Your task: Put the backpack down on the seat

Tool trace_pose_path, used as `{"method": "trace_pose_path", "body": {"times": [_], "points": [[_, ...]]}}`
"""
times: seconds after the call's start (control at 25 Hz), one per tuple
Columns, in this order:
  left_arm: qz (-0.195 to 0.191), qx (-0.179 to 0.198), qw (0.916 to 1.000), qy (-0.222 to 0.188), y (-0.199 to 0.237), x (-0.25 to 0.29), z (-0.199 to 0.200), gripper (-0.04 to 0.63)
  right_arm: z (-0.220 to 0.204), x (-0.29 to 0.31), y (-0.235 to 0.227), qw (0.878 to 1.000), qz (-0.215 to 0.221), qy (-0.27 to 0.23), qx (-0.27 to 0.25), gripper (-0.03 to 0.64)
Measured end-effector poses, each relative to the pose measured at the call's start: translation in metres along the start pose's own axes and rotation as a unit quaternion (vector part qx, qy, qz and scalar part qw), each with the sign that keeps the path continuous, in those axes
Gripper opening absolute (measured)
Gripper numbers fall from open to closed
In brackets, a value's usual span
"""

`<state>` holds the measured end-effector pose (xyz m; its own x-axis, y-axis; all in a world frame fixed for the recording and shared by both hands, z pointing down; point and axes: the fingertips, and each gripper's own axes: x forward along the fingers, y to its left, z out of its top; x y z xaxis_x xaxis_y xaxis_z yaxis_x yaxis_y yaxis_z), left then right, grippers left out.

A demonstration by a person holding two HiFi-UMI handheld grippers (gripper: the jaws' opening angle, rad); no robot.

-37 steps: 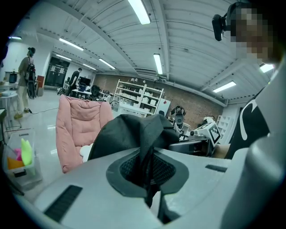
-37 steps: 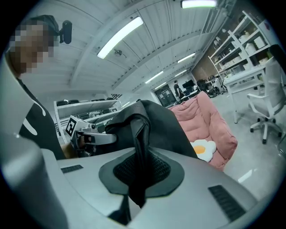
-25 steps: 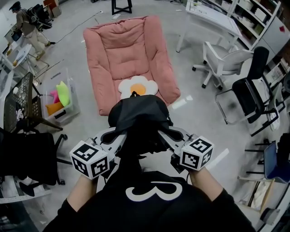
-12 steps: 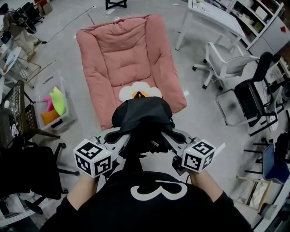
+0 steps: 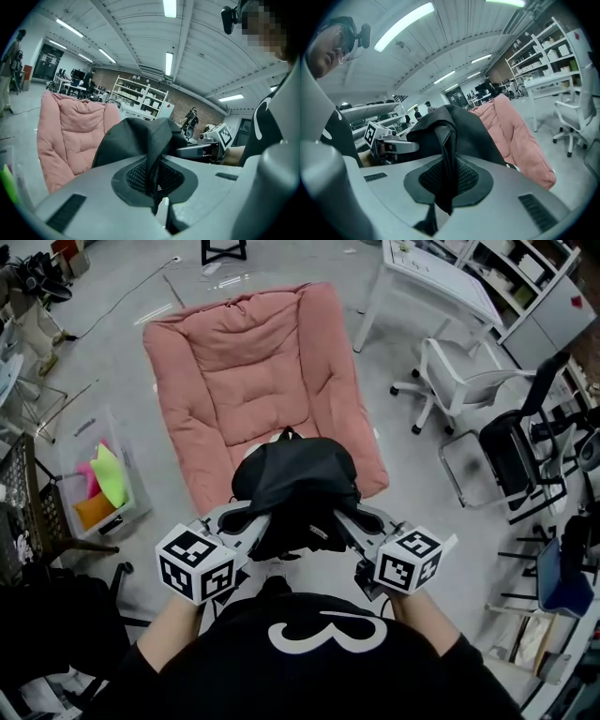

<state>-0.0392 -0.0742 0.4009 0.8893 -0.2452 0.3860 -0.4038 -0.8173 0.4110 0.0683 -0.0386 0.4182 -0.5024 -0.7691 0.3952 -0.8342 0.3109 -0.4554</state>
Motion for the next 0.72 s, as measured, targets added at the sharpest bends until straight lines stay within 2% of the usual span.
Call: {"method": "trace_pose_path", "body": {"times": [0.16,0.36,0.72], "points": [[-0.010,0.002,0.9999,0.005,0.021,0.014,0.014,0.011,0.018,0.019,-0.017,1.000,-0.015,-0.009,0.000,0.031],[-0.002,0.011,0.9999,0.008,0.047,0.027,0.028,0.011,0.035,0.042,-0.032,1.000,-0.014,-0.011,-0.007,0.031],[0.048,-0.002,0.9988,0.001,0.094,0.051,0.064,0.012,0.075,0.090,-0.063,1.000,0.026,0.004,-0.008,0.031]]}}
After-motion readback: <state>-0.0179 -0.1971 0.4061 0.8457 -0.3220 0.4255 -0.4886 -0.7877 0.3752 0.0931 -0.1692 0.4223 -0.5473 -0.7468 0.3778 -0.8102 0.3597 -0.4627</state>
